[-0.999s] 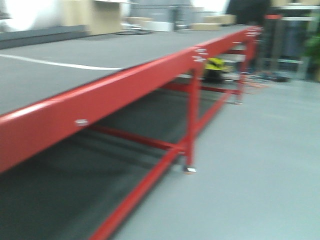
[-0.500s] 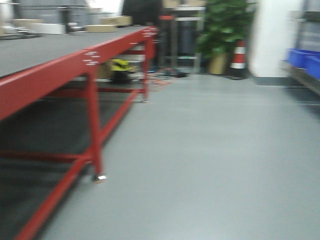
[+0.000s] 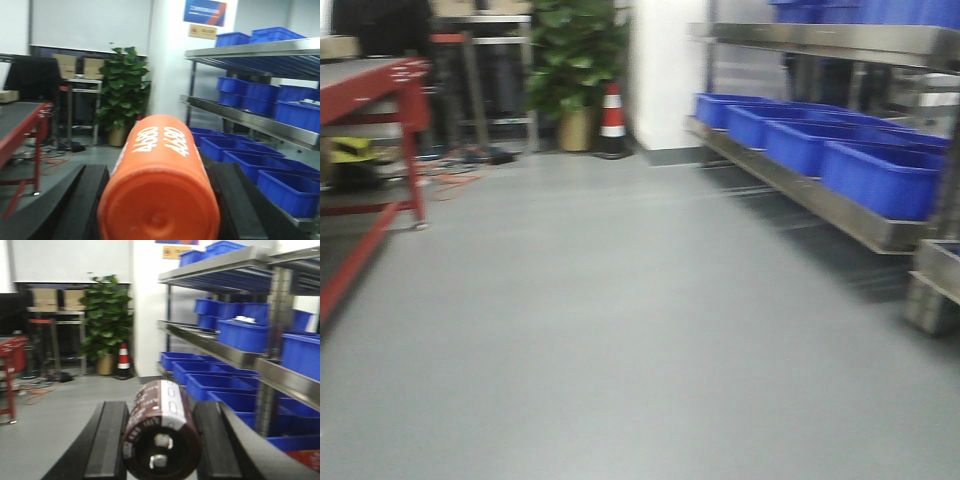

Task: Place cylindrical capacitor in blue bin on shelf
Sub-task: 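Drive the base away from the table to the blue-bin shelf, then move both held cylinders forward over a blue bin on the shelf, then open both grippers to drop the cylinders into the blue bin, then raise both empty grippers up out of the blue bin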

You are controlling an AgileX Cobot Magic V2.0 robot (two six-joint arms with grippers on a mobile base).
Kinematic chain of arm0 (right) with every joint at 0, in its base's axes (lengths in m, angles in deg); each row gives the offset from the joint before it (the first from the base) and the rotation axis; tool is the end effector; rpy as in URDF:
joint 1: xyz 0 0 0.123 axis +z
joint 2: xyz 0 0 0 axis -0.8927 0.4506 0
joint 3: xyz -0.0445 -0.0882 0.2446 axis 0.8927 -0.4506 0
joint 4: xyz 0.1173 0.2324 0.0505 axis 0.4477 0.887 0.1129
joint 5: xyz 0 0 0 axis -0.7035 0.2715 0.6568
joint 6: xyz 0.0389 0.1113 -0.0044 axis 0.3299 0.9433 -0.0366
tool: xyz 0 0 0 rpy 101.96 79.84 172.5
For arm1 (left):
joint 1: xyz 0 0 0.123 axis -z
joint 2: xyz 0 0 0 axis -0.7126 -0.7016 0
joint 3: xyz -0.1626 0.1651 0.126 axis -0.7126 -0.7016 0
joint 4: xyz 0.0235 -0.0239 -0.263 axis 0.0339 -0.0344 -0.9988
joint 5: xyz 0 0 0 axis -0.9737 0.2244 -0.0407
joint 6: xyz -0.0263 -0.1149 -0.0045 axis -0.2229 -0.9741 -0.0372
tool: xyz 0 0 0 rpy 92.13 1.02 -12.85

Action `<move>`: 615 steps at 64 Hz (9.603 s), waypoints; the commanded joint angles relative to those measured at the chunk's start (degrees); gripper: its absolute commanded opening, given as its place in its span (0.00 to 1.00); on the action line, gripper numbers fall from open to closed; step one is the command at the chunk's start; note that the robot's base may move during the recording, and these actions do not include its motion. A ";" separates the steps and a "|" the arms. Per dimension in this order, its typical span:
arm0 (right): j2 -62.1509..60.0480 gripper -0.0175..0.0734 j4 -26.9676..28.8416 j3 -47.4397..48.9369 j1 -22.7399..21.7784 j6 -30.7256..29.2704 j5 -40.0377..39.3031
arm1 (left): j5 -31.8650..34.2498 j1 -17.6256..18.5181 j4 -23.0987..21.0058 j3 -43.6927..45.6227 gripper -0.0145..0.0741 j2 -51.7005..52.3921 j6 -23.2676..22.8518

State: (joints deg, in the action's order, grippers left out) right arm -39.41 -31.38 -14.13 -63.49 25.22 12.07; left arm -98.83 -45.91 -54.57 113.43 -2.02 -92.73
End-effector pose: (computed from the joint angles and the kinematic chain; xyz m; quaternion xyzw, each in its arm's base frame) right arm 0.0986 0.0076 0.4237 -0.0061 0.6521 0.0423 0.7570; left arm 0.1210 0.0022 0.4082 -0.0243 0.6306 -0.0147 0.7756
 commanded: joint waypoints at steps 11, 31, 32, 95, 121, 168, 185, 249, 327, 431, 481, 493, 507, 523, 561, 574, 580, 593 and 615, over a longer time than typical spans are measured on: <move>-0.16 0.01 -0.41 0.16 -0.10 -0.23 -1.42 | 1.41 0.25 0.15 0.04 0.04 0.13 -0.21; -0.16 0.01 -0.41 0.16 -0.10 -0.23 -1.42 | 1.41 0.25 0.15 0.04 0.04 0.13 -0.21; -0.16 0.01 -0.41 0.16 -0.10 -0.23 -1.42 | 1.41 0.25 0.15 0.04 0.04 0.13 -0.21; -0.16 0.01 -0.41 0.16 -0.10 -0.23 -1.42 | 1.41 0.25 0.15 0.04 0.04 0.13 -0.21; -0.16 0.01 -0.41 0.16 -0.10 -0.23 -1.42 | 1.41 0.25 0.15 0.04 0.04 0.13 -0.21; -0.16 0.01 -0.41 0.16 -0.10 -0.23 -1.42 | 1.41 0.25 0.15 0.04 0.04 0.13 -0.21; -0.16 0.01 -0.41 0.16 -0.10 -0.23 -1.42 | 1.41 0.25 0.15 0.04 0.04 0.13 -0.21; -0.16 0.01 -0.41 0.16 -0.10 -0.23 -1.42 | 1.41 0.25 0.15 0.04 0.04 0.13 -0.21; 23.18 0.01 23.58 10.35 6.94 -20.65 4.34 | -3.23 20.95 -1.73 18.82 0.04 -29.75 7.08; 48.13 0.02 18.42 30.99 17.49 -18.74 17.17 | -5.56 26.39 -6.70 33.23 0.04 -46.75 6.96; 5.21 0.01 17.52 -10.82 13.60 -17.12 -4.43 | 13.59 25.77 -9.09 -2.43 0.04 -21.86 1.32; -3.48 0.01 16.69 -14.16 13.60 -17.12 0.91 | 11.71 25.77 -9.35 -7.49 0.04 -15.10 1.32; -8.97 0.01 14.06 -14.41 13.60 -17.12 11.94 | 7.08 25.77 -9.35 -12.44 0.04 -7.64 1.32; -9.39 0.01 13.26 -14.41 13.60 -17.12 10.57 | 7.78 25.77 -9.35 -13.95 0.04 -4.51 1.32; -9.39 0.01 13.37 -14.69 13.52 -17.12 10.29 | 7.78 25.77 -9.35 -13.95 0.04 -4.51 1.32; -11.83 0.01 8.10 -24.09 7.60 -17.12 1.47 | 7.78 25.77 -9.35 -13.95 0.04 -4.51 1.32; -14.19 0.01 8.01 -28.53 3.93 -17.12 -2.02 | 7.78 25.77 -9.35 -13.95 0.04 -4.51 1.32; -20.17 0.01 5.53 -37.02 -1.20 -13.56 -7.51 | 7.78 25.77 -9.35 -13.95 0.04 -4.51 1.32; -20.17 0.01 -11.61 -46.92 -1.19 -0.84 -32.79 | 7.88 25.77 -9.35 -13.95 0.04 -4.53 1.32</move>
State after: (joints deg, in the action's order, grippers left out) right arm -59.44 -36.35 -59.78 -64.31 21.42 -7.60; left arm -91.86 -19.90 -63.52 99.40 -6.88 -91.20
